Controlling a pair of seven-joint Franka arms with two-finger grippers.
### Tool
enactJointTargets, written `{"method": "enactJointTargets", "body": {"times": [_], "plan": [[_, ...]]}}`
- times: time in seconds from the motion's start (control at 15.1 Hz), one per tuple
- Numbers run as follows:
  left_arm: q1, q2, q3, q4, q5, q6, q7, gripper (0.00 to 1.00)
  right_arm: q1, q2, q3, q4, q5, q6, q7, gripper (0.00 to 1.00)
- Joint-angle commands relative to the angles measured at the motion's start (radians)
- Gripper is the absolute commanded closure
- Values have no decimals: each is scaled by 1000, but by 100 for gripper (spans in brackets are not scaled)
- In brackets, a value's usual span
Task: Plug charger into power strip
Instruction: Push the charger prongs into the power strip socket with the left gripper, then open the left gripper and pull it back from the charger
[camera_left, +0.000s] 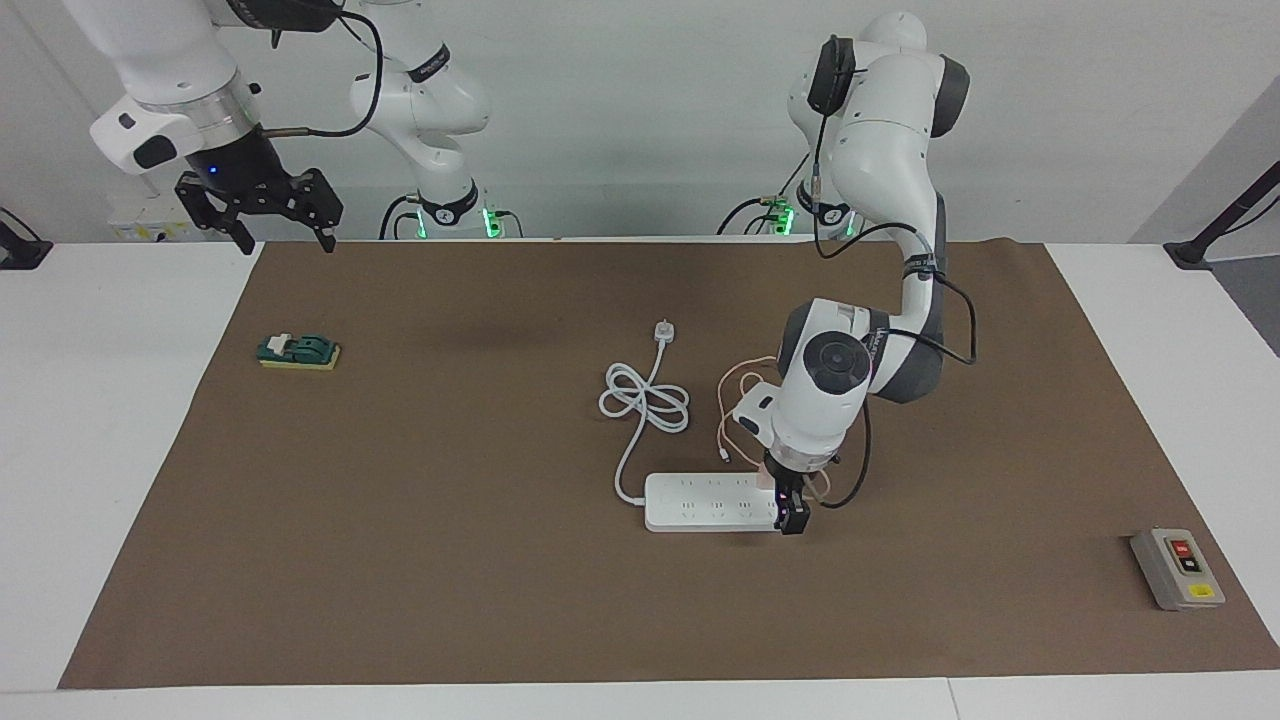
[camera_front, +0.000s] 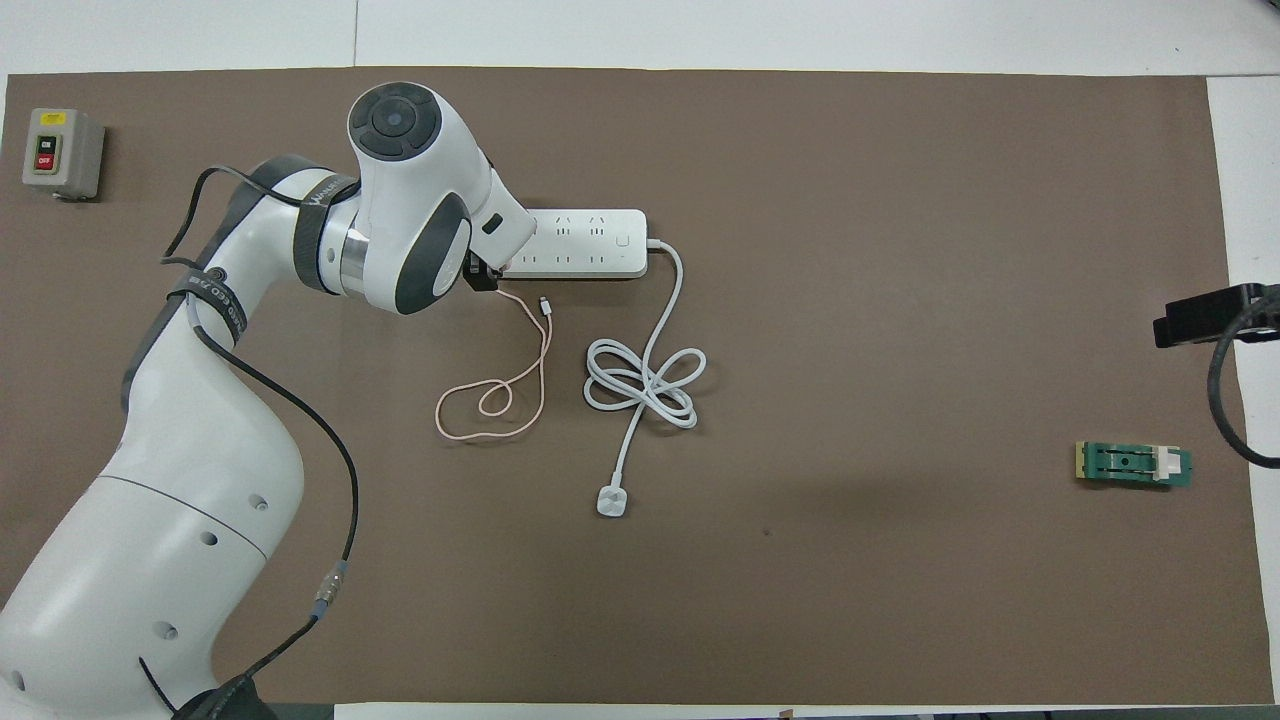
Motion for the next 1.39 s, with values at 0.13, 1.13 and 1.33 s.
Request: {"method": "enactJointTargets", "body": {"times": [0.13,1.13,1.33], "plan": [[6,-60,11,27,-56,9,13,0,-19,-14,7,-5,15,-10,-29,0],[141,-414,11,-182,-133,-275,13,0,-16,-14,7,-5,15,-10,-22,0],[174,-463,16,-176,-131,-304,11,0,-15,-15,7,-5,15,-11,-22,0]]}}
